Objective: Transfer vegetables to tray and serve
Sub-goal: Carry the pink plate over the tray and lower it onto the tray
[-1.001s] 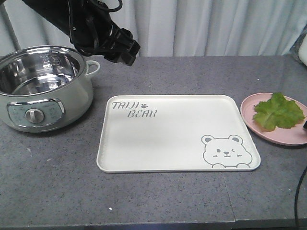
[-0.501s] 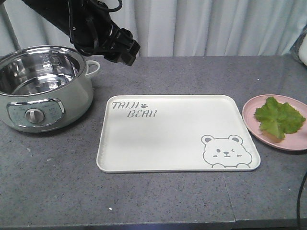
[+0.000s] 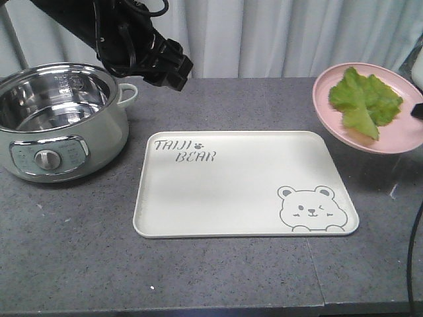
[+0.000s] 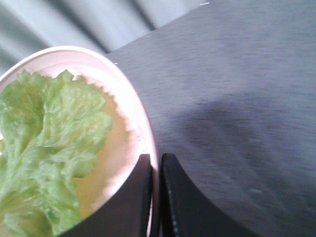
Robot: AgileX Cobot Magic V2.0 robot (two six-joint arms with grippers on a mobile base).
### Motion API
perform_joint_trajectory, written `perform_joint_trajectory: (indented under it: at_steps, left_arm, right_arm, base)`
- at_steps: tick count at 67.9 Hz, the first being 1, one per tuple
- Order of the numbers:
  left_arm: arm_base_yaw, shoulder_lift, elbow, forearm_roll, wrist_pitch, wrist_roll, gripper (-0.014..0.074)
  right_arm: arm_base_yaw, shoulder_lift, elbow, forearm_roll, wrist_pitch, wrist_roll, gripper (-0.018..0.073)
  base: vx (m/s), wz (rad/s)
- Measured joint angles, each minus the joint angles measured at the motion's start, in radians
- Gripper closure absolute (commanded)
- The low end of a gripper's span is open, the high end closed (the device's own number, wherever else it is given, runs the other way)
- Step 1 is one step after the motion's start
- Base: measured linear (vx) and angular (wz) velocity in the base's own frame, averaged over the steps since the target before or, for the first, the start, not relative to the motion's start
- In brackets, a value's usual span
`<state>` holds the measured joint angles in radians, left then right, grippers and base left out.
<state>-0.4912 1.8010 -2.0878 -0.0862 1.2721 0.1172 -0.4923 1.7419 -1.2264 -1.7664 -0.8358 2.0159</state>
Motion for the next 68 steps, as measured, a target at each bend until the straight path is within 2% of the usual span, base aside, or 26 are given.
perform_joint_trajectory:
  at_steps: [23, 32, 41, 52, 63, 68]
  left_arm:
    - [0.000, 0.000, 0.000, 0.000, 0.000, -0.023, 0.0136]
    - [0.000, 0.000, 0.000, 0.000, 0.000, -0.026, 0.0136]
    - [0.000, 0.000, 0.000, 0.000, 0.000, -0.026, 0.0136]
    - [0.000, 0.000, 0.000, 0.000, 0.000, -0.026, 0.0136]
    - [0.000, 0.000, 0.000, 0.000, 0.000, -0.027, 0.0136]
    - [0.000, 0.000, 0.000, 0.000, 0.000, -0.027, 0.0136]
  right_arm:
    - [0.337, 0.049, -0.011, 0.000, 0.019, 0.002, 0.0556]
    - [0.428, 0.109, -0.011, 0.000, 0.043, -0.001, 0.0550]
    - [0.482, 0.161, -0.011, 0.000, 0.058, -0.008, 0.0519]
    - [0.516, 0.200, -0.011, 0.000, 0.058, -0.038, 0.0399]
    - [0.516, 0.206, -0.013, 0.000, 0.062, -0.040, 0.0184]
    - [0.516, 0.206, -0.013, 0.000, 0.065, -0.040, 0.0127]
  base:
    - [0.00, 0.00]
    - [0.00, 0.00]
    - [0.00, 0.00]
    - [0.00, 0.00]
    - [0.00, 0.00]
    - [0.00, 0.00]
